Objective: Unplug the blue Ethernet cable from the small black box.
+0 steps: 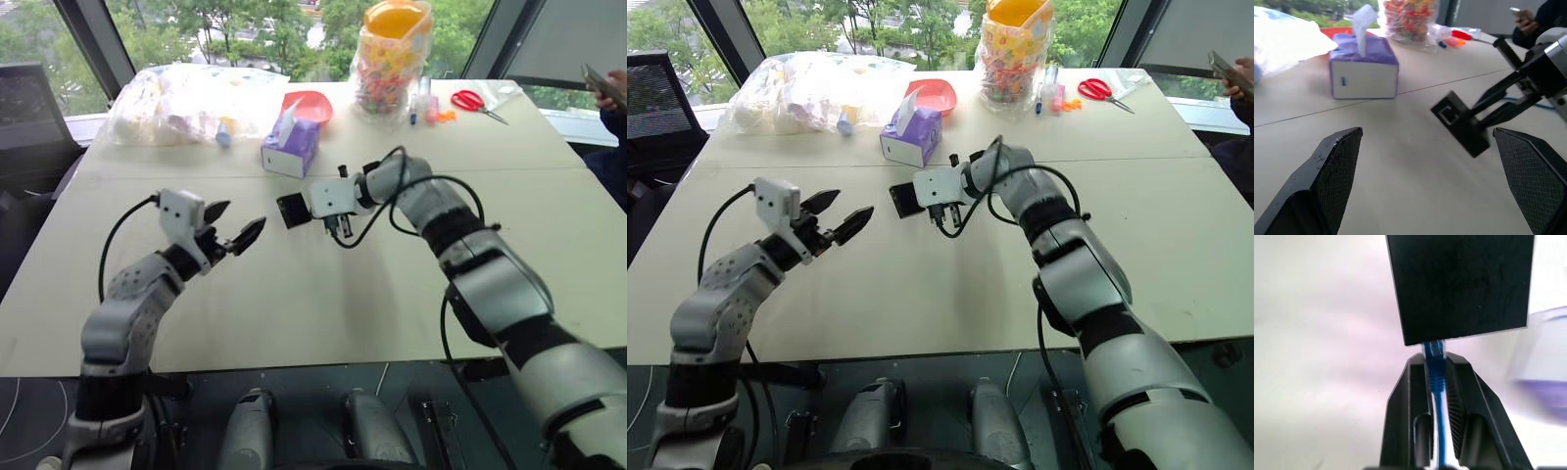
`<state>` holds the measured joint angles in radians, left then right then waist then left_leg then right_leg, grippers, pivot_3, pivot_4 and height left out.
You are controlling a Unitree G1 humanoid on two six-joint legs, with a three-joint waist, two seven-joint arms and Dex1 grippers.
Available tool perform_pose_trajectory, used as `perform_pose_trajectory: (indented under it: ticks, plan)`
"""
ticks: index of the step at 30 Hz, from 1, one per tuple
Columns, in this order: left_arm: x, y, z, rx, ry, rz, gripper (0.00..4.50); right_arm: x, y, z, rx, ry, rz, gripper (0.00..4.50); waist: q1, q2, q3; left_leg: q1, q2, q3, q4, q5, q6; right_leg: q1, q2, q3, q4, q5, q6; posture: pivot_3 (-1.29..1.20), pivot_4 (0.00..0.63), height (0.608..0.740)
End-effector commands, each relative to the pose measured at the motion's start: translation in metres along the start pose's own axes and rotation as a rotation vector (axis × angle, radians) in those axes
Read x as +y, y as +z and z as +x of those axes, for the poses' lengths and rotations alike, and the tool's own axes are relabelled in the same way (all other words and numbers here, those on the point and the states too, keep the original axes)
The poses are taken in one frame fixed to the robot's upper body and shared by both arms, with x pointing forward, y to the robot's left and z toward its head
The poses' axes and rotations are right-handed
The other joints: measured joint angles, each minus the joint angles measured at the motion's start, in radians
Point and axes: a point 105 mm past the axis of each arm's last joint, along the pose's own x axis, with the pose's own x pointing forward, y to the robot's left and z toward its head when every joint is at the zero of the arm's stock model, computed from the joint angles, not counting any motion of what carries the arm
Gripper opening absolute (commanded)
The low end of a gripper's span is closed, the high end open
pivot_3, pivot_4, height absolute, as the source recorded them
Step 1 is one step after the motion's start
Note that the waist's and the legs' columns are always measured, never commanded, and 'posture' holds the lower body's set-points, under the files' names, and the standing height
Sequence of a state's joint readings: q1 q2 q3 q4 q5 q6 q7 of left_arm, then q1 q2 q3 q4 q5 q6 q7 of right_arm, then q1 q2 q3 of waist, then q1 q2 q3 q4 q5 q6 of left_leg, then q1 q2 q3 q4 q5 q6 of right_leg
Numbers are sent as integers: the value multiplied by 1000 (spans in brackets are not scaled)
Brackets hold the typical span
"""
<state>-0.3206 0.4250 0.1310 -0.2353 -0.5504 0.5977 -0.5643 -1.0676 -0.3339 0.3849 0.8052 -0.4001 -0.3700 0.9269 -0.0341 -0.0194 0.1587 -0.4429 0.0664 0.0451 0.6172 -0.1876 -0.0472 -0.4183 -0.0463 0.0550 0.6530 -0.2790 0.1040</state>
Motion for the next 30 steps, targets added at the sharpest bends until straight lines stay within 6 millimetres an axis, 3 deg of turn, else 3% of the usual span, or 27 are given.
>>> perform_pose_trajectory:
  ticks: [1, 10, 14, 17, 24, 25, 30]
  plan:
    - [-17, 8, 8, 11, -162, -67, 4500, -13, 24, -21, -39, -246, -122, 47, -2, 0, 0, 0, 0, 0, -1, 0, 0, 0, 0, 0, 0, 0, 0, 0, 150, 735]
    - [-22, 25, 25, 20, -323, -98, 4500, 15, 62, -36, -43, -485, -244, 47, -7, 0, 0, 2, 0, -3, -1, 3, -4, -3, 2, 0, 8, -1, 1, 0, 150, 735]
    - [-20, 28, 29, 18, -350, -103, 4500, 16, 66, -38, -21, -507, -254, 47, -6, -1, 1, 1, 0, -3, 3, 3, -4, -2, 2, 0, 8, -1, 1, 0, 150, 735]
    - [-19, 30, 32, 13, -360, -94, 3639, 18, 63, -39, -2, -490, -251, 0, -5, -1, 1, 1, 0, -3, 4, 3, -4, -1, 2, 0, 8, -1, 1, 0, 150, 735]
    - [-24, 24, 27, 41, -393, -90, 762, 15, 58, -41, 16, -486, -250, 0, -5, -2, 1, 1, 0, -3, 4, 3, -4, -1, 2, 0, 8, -1, 1, 0, 150, 735]
    - [-24, 25, 26, 41, -393, -90, 520, 15, 58, -41, 19, -484, -253, 0, -5, -2, 1, 1, 0, -3, 4, 3, -4, -1, 2, 0, 8, -1, 1, 0, 150, 735]
    - [-20, 25, 22, 49, -379, -92, 527, 11, 51, -43, 38, -483, -259, 0, -5, -2, 1, 1, 0, -3, 4, 3, -4, -1, 2, 0, 8, -1, 1, 0, 150, 735]
